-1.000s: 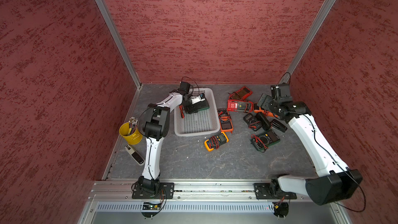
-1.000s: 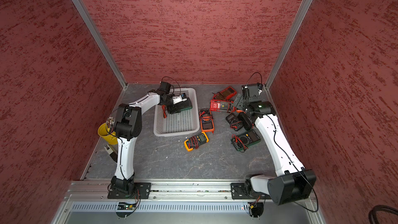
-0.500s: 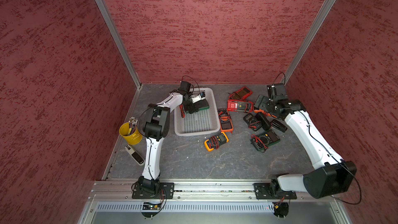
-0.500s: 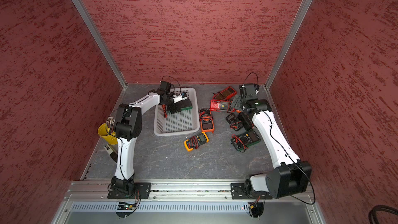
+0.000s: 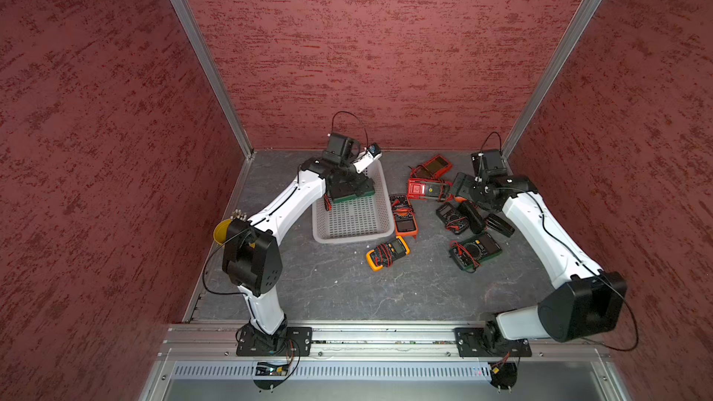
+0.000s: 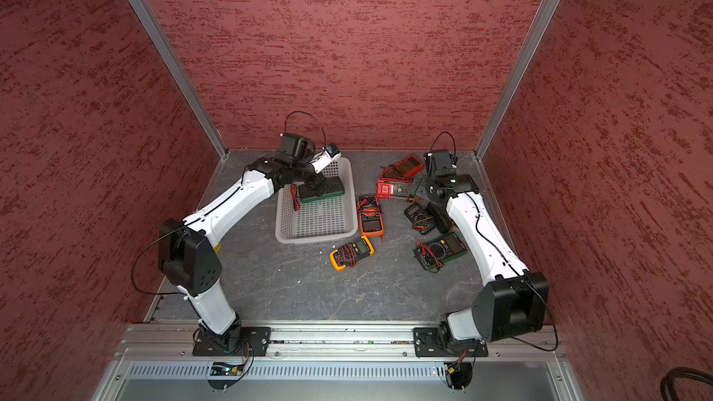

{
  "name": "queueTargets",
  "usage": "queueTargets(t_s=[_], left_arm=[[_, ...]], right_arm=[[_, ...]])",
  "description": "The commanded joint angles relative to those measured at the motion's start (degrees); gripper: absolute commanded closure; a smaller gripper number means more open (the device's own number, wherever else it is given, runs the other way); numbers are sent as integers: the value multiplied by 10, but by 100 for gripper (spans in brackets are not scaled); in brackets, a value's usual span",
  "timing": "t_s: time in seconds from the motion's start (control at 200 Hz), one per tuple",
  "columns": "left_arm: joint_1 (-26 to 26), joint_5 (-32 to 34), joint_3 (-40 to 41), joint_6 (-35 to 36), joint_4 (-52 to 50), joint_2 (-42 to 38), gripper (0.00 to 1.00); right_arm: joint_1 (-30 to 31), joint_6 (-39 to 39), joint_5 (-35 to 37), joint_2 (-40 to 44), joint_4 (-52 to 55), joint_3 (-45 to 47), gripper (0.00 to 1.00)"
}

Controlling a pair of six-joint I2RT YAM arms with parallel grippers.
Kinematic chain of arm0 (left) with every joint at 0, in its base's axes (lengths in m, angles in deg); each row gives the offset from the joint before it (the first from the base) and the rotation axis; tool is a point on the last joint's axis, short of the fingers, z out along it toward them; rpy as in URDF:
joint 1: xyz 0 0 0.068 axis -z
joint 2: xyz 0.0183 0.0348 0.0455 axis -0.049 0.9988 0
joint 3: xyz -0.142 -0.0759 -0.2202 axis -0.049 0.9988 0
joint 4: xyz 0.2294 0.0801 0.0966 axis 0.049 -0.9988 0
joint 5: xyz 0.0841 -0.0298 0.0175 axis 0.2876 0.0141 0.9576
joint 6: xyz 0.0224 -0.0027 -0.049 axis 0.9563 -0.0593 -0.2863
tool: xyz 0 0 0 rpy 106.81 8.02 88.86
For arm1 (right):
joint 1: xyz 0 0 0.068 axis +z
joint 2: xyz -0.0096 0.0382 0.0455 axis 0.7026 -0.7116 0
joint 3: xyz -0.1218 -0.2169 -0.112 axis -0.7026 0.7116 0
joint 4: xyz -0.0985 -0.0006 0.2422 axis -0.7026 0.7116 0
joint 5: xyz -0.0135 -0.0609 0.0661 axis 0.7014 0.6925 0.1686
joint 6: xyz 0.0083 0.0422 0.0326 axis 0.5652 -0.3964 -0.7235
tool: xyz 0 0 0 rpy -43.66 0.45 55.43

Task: Put the multimeter into the basket
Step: Place the multimeter in the basket, then pick up the multimeter from the center of the board.

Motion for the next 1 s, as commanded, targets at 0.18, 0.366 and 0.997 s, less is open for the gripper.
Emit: queueTargets(t_s=[0.18,0.366,0.997], left_arm=[[152,58,22,-209,-156,-16,0],[220,45,48,-278,-195,-23,3],[334,232,308,-431,-13,-100,0]], right_arm=[[-21,-34,16,-8,47,26,1],[-49,-27,-2,2,36,50,1],[-52,-1,-34,74,-4,116,1]])
